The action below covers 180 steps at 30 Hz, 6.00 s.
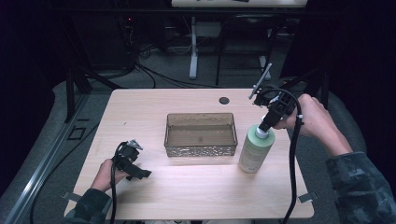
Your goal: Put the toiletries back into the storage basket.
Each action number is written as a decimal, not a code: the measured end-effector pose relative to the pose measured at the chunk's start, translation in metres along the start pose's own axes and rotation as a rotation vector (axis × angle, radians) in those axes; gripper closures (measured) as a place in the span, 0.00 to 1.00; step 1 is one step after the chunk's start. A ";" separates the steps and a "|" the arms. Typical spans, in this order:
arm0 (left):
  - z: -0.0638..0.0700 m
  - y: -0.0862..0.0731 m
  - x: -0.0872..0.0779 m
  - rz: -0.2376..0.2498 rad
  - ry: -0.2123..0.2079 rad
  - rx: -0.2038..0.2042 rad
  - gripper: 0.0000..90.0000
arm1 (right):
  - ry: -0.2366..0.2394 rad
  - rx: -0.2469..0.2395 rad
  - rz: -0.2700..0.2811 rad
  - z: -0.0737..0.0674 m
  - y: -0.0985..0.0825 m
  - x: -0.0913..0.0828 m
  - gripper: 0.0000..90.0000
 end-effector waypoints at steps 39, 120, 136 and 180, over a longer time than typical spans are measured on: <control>0.001 0.001 0.000 -0.006 -0.003 0.004 0.05 | -0.052 -0.014 0.032 0.001 0.010 -0.040 0.70; 0.001 -0.002 0.001 -0.008 -0.010 -0.001 0.05 | -0.090 -0.025 0.070 0.006 0.063 -0.077 0.70; 0.001 -0.002 0.001 -0.011 -0.010 0.005 0.05 | -0.095 -0.027 0.075 0.004 0.074 -0.075 0.70; 0.000 -0.001 0.002 -0.013 -0.010 0.007 0.05 | -0.106 -0.034 0.107 -0.002 0.102 -0.065 0.70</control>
Point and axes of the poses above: each handheld gripper's, and its own axes: x roughly forward along the jaws, y roughly out of its top, z roughly to its right, the point moved 1 cm from there along x, roughly forward along the jaws, and after that the axes turned 6 degrees about x, right-handed, at the moved point
